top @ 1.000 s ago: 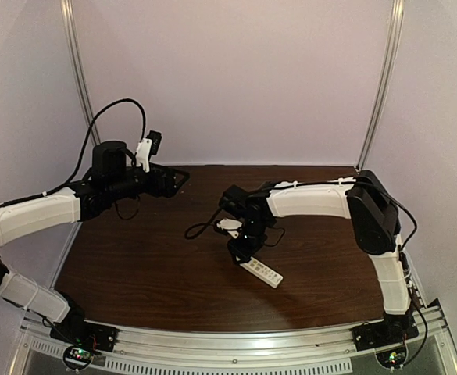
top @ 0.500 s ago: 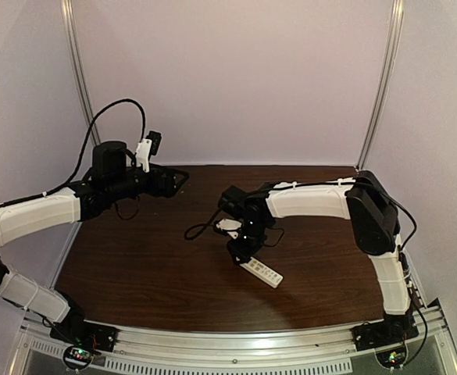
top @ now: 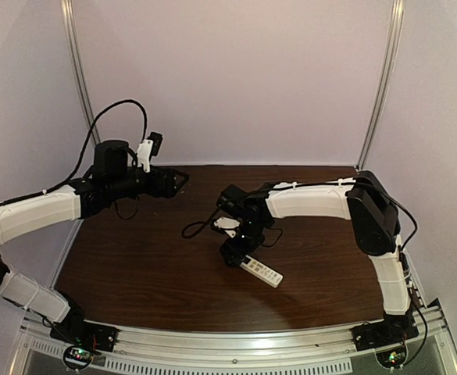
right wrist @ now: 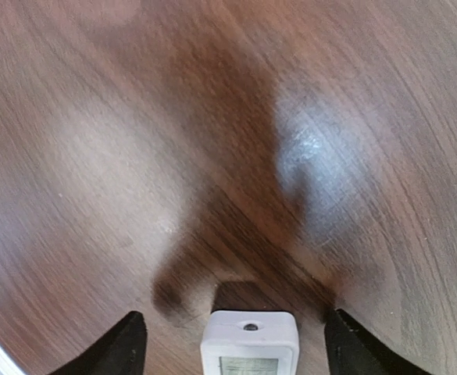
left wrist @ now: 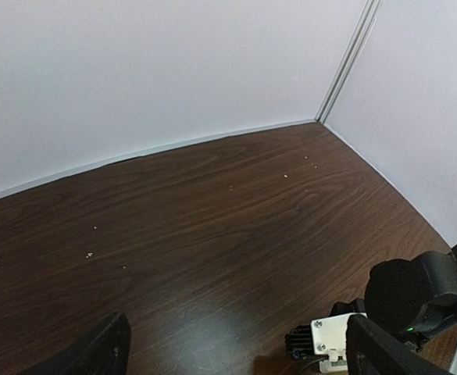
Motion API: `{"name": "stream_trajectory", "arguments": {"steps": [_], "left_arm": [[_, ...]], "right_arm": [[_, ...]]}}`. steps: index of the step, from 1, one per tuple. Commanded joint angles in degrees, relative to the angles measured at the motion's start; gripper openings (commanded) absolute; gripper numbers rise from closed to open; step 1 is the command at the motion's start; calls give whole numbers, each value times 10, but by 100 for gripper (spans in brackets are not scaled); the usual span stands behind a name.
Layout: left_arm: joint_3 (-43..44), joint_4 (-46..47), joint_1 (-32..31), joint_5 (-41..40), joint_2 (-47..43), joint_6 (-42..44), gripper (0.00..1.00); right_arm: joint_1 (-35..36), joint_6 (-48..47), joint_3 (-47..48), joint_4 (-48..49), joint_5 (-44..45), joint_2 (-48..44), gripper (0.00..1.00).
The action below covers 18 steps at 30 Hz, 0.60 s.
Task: Load the batteries into the remote control
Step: Place the remote control without the battery cover at the corner of the board, then reset both arms
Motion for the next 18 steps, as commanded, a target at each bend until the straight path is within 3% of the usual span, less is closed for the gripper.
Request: {"name": "stream_trajectory", "arguments": {"steps": [1, 4, 12, 18], "left_arm": [[40, -21, 15, 5, 13, -17, 98], [57, -33, 23, 17, 16, -22, 98], [135, -119, 41, -9, 48, -13, 97], [178, -173, 53, -42, 89, -9, 97]], "right_arm": [[-18, 13, -4, 31, -21, -59, 85], [-40, 19, -21, 55, -34, -97, 99], [-128, 35, -100, 128, -44, -229, 100], [-200, 54, -218, 213, -48, -342, 100]]}}
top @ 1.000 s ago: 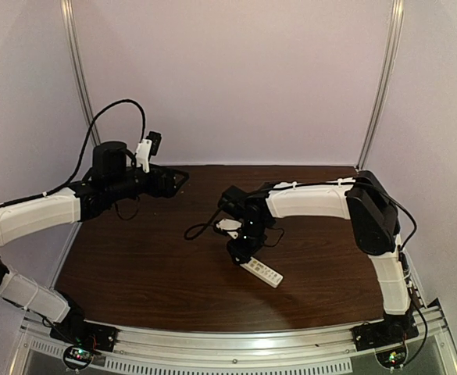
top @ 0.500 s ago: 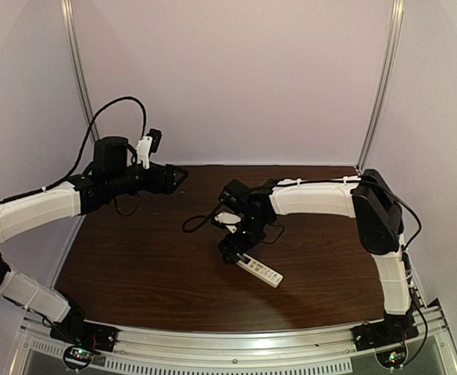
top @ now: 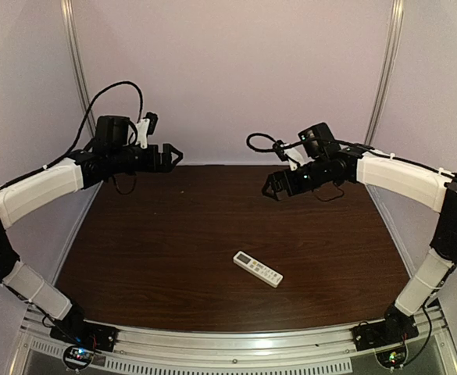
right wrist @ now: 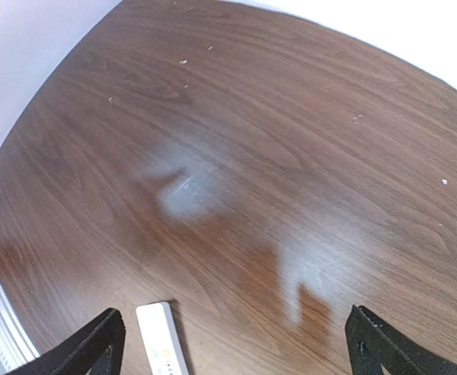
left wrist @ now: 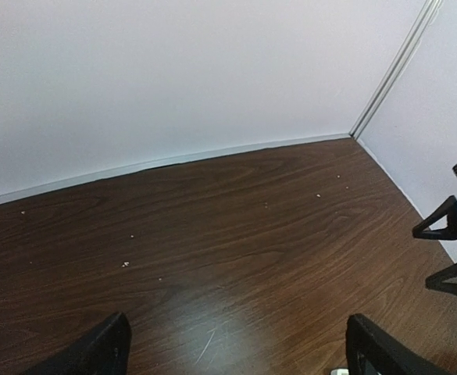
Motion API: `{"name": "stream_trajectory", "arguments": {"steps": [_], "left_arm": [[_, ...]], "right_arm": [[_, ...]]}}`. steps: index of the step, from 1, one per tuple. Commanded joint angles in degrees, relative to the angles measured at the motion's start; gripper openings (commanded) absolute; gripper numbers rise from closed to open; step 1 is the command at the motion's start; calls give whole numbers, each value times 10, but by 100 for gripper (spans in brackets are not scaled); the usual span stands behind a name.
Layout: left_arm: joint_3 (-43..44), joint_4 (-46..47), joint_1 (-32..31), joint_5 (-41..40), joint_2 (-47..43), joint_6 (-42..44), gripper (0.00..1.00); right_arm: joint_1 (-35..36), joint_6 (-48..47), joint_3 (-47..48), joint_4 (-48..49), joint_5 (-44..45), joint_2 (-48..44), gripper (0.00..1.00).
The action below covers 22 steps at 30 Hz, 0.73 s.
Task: Load the batteries into the remote control
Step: Reset both arms
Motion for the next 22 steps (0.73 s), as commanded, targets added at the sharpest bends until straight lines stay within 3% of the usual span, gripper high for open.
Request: {"name": "stream_trajectory", "arguments": {"steps": [1, 8, 13, 22], "left_arm": [[24, -49, 13, -24, 37, 3, 97], [-86, 7, 13, 12, 55, -33, 97], [-162, 50, 14, 18, 55, -49, 97], [-215, 82, 13, 19, 40, -60, 97]], "right_arm": [[-42, 25, -97, 82, -4, -71, 100], [-88, 71, -306, 233, -21, -176, 100], [-91, 100, -415, 317, -32, -201, 100], [-91, 127, -483, 401, -56, -210, 100]]}}
